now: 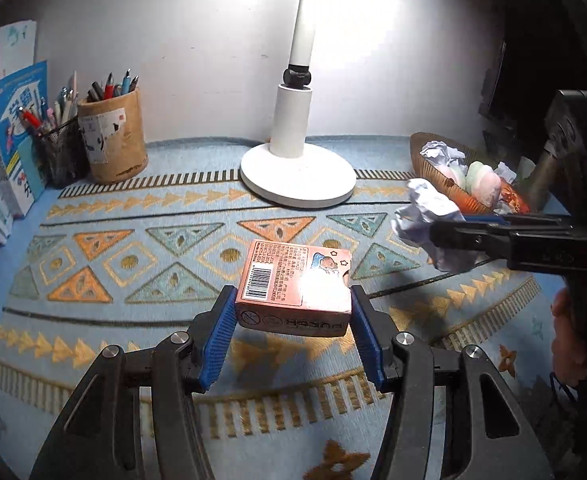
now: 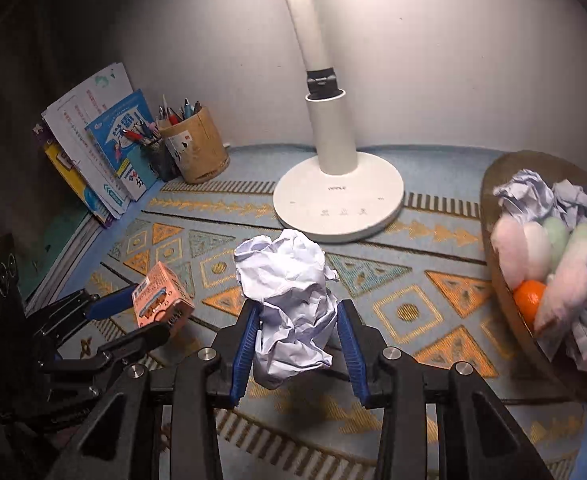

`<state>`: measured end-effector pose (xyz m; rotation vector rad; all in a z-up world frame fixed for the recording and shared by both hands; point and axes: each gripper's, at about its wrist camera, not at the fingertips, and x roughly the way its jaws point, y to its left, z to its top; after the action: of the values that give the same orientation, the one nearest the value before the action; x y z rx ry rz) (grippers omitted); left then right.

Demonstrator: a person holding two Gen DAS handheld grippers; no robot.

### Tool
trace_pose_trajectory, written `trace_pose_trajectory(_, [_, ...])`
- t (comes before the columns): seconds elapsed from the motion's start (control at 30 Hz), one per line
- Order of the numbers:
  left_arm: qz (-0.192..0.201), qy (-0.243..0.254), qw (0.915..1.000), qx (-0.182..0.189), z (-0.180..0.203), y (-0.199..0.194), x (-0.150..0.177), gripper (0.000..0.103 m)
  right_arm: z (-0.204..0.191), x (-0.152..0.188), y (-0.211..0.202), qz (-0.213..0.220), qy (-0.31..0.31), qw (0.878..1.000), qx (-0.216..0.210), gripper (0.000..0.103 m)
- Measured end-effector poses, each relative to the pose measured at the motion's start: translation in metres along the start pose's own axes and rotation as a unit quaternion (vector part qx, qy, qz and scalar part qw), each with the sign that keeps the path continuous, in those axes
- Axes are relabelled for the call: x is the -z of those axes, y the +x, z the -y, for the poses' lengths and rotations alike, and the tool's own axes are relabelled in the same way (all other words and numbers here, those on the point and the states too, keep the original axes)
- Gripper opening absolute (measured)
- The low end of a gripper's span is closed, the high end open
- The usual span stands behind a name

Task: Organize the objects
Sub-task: 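Close the left tool on the pink box while the right tool grasps the paper ball, then carry the pink box and paper ball over the bowl with both tools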

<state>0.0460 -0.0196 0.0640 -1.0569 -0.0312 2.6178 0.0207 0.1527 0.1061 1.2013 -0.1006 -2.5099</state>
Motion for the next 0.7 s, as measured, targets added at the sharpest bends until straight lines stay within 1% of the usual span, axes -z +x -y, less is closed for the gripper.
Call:
trace_pose_trajectory(0.07, [-0.006, -0.023, 0.9997, -0.012, 0.009, 0.007, 0.015, 0.052, 0.025, 0.027, -0.012, -0.012, 0.011, 1.0, 0.015, 0.038])
trace_pose_trajectory(0.13, [-0.016, -0.033, 0.9988, -0.031, 0.021, 0.013, 0.031, 0.052, 0.045, 0.048, -0.019, -0.02, 0.032, 0.999, 0.026, 0.038])
trace_pose_trajectory(0.2, [-0.022, -0.041, 0.9982, -0.038, 0.025, 0.019, 0.039, 0.052, 0.059, 0.063, -0.022, -0.025, 0.051, 0.998, 0.025, 0.038])
trace_pose_trajectory(0.3, [-0.032, -0.048, 0.997, -0.051, 0.035, 0.019, 0.048, 0.052, 0.065, 0.08, -0.023, -0.032, 0.058, 0.997, 0.042, 0.039])
trace_pose_trajectory(0.37, [-0.035, -0.048, 0.9963, -0.063, 0.04, 0.018, 0.05, 0.053, 0.068, 0.086, -0.028, -0.025, 0.066, 0.997, 0.035, 0.041])
trace_pose_trajectory(0.47, [-0.042, -0.056, 0.9949, -0.073, 0.041, 0.018, 0.052, 0.053, 0.068, 0.089, -0.032, -0.025, 0.074, 0.997, 0.022, 0.047])
trace_pose_trajectory(0.5, [-0.046, -0.06, 0.9945, -0.072, 0.041, 0.019, 0.053, 0.053, 0.067, 0.09, -0.032, -0.027, 0.073, 0.997, 0.023, 0.051])
trace_pose_trajectory(0.57, [-0.057, -0.073, 0.9938, -0.062, 0.04, 0.018, 0.057, 0.055, 0.067, 0.093, -0.036, -0.028, 0.074, 0.997, 0.02, 0.055])
trace_pose_trajectory(0.6, [-0.058, -0.08, 0.9937, -0.052, 0.041, 0.016, 0.059, 0.057, 0.068, 0.096, -0.038, -0.029, 0.078, 0.996, 0.015, 0.059])
trace_pose_trajectory(0.63, [-0.06, -0.087, 0.9938, -0.035, 0.041, 0.012, 0.061, 0.057, 0.069, 0.098, -0.04, -0.028, 0.081, 0.996, 0.008, 0.061])
trace_pose_trajectory(0.7, [-0.062, -0.099, 0.993, 0.018, 0.045, 0.005, 0.065, 0.057, 0.072, 0.103, -0.044, -0.027, 0.088, 0.996, 0.003, 0.064])
